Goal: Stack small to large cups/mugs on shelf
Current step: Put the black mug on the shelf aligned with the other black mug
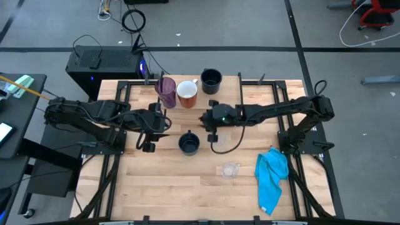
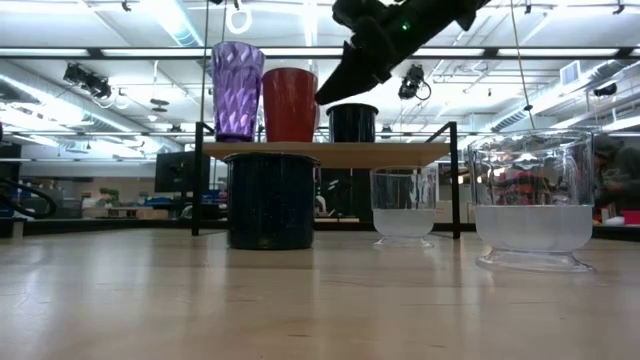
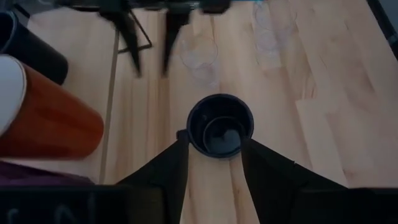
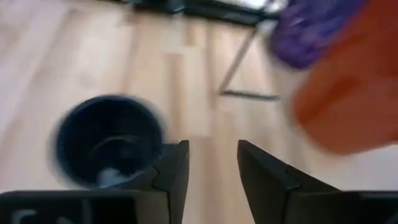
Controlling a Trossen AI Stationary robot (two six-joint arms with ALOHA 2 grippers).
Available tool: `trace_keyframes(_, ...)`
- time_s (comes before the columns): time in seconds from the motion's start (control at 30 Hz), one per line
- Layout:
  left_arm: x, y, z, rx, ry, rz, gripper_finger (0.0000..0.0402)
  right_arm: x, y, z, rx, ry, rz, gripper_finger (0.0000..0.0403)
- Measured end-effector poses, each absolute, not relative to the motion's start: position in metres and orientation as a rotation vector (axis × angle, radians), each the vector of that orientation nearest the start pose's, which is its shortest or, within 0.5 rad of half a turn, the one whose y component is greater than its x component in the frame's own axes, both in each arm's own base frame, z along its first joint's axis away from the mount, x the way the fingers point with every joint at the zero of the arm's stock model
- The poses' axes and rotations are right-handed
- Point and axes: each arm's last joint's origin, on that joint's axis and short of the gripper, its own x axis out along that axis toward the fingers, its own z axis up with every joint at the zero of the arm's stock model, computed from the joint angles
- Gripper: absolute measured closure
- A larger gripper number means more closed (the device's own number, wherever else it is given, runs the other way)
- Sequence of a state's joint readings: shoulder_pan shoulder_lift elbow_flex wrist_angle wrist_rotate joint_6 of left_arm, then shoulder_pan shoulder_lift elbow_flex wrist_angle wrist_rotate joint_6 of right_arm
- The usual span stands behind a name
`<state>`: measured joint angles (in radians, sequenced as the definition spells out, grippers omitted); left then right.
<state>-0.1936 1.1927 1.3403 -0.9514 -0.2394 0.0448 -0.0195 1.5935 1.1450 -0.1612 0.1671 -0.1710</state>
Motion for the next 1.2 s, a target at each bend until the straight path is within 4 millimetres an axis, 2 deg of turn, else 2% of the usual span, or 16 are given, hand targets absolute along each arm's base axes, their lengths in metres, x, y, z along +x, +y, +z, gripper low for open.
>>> trace_keyframes(0.17, 0.222, -0.037, 0.369, 0.21, 0.836, 0.021, 0.0252, 0.353, 0.014, 0.252, -0.173, 0.646, -0.044, 0.0253)
trace_keyframes(0.33, 0.235, -0.04, 0.358, 0.228, 0.885, 0.008, 0.0258, 0.358, 0.039, 0.249, -0.174, 0.64, 0.024, 0.0253)
trace_keyframes(0.53, 0.248, -0.044, 0.345, 0.247, 0.951, -0.001, 0.0266, 0.37, 0.051, 0.247, -0.196, 0.675, 0.049, 0.0253)
trace_keyframes(0.7, 0.259, -0.058, 0.332, 0.281, 0.998, -0.044, 0.0268, 0.369, 0.049, 0.259, -0.188, 0.732, 0.024, 0.0253)
trace_keyframes(0.77, 0.267, -0.064, 0.322, 0.296, 1.023, -0.056, 0.0263, 0.361, 0.045, 0.263, -0.191, 0.803, 0.004, 0.0254)
trace_keyframes(0.97, 0.289, -0.075, 0.302, 0.305, 1.044, -0.049, 0.0232, 0.338, 0.037, 0.286, -0.164, 0.838, -0.044, 0.0252)
trace_keyframes(1.2, 0.317, -0.079, 0.278, 0.229, 1.04, -0.004, 0.0201, 0.31, 0.024, 0.309, -0.18, 0.852, -0.136, 0.0254)
